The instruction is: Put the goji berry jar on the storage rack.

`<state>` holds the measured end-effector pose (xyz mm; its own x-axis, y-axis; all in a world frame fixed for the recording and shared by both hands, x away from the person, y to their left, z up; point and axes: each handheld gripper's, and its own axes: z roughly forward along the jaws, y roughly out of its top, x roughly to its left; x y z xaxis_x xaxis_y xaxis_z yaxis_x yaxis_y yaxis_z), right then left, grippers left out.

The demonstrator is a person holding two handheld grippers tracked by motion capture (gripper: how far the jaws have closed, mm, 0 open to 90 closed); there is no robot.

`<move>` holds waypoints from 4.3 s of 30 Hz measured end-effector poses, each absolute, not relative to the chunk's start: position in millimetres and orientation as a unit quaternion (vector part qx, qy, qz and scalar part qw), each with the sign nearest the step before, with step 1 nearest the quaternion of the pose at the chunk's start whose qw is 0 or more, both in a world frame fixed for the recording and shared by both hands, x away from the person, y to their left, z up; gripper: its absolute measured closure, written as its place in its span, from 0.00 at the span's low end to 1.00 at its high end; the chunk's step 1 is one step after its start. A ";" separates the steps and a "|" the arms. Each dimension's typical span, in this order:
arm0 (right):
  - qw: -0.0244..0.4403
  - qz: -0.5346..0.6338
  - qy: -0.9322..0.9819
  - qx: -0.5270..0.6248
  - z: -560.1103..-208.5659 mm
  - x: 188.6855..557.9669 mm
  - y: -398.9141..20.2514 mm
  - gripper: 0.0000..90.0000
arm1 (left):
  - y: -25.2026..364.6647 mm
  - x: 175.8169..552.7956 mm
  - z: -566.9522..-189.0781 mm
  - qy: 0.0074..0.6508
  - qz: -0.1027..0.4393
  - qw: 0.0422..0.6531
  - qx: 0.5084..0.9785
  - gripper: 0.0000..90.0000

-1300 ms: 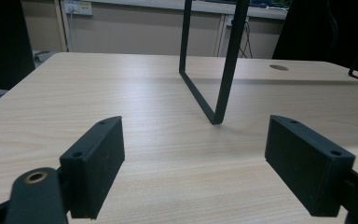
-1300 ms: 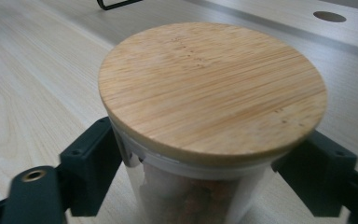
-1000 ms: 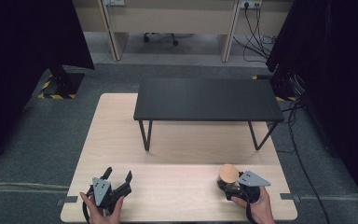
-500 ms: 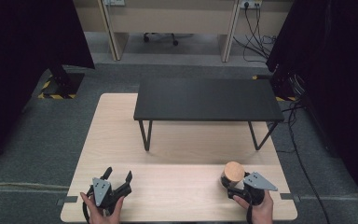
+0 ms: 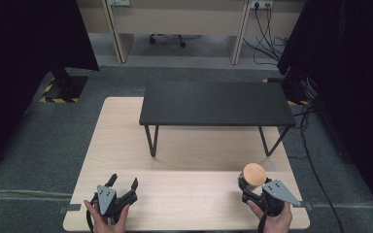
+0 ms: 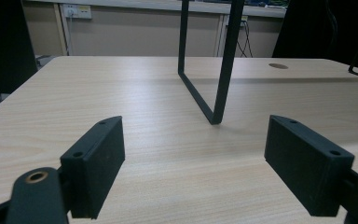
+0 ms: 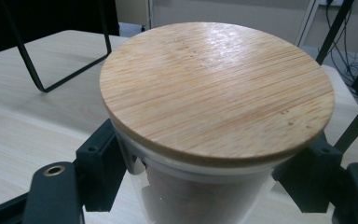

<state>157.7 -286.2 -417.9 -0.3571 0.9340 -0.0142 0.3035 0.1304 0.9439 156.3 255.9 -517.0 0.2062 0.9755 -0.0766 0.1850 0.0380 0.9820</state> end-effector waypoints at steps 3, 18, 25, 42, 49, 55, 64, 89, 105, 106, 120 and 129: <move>0.340 0.478 0.670 0.455 -405.5 155.1 -282.6 0.29 | 255.6 156.3 -516.9 0.500 0.383 0.517 0.580 0.22; 0.375 0.478 0.662 0.438 -345.7 166.6 -266.1 0.29 | 255.8 155.7 -518.0 0.499 0.383 0.519 0.578 0.21; 0.381 0.475 0.659 0.440 -325.4 176.0 -261.7 0.29 | 255.6 155.5 -518.1 0.499 0.384 0.519 0.578 0.21; 0.409 0.472 0.647 0.438 -274.7 218.3 -250.7 0.29 | 257.0 155.5 -518.5 0.499 0.382 0.522 0.577 0.21; 0.408 0.461 0.647 0.449 -263.7 242.6 -246.3 0.29 | 257.1 155.3 -519.1 0.499 0.382 0.524 0.575 0.21; 0.406 0.448 0.649 0.461 -253.7 267.6 -243.2 0.29 | 256.9 155.8 -518.7 0.500 0.381 0.523 0.575 0.21; 0.399 0.437 0.647 0.481 -245.5 300.3 -238.3 0.29 | 256.6 156.5 -519.0 0.498 0.381 0.524 0.577 0.21; 0.336 0.413 0.669 0.518 -253.8 380.2 -224.9 0.29 | 256.0 157.3 -518.9 0.496 0.380 0.525 0.578 0.21; 0.329 0.437 0.679 0.491 -269.4 388.4 -241.0 0.29 | 256.5 156.9 -519.3 0.496 0.380 0.526 0.577 0.20; 0.330 0.439 0.678 0.490 -270.5 388.1 -241.4 0.29 | 256.5 156.9 -519.4 0.496 0.380 0.526 0.577 0.20; 0.338 0.446 0.668 0.490 -277.3 384.8 -239.6 0.29 | 257.0 157.0 -519.5 0.497 0.379 0.527 0.576 0.20; 0.340 0.444 0.671 0.487 -276.9 384.6 -239.2 0.28 | 256.8 156.8 -519.6 0.497 0.380 0.527 0.576 0.20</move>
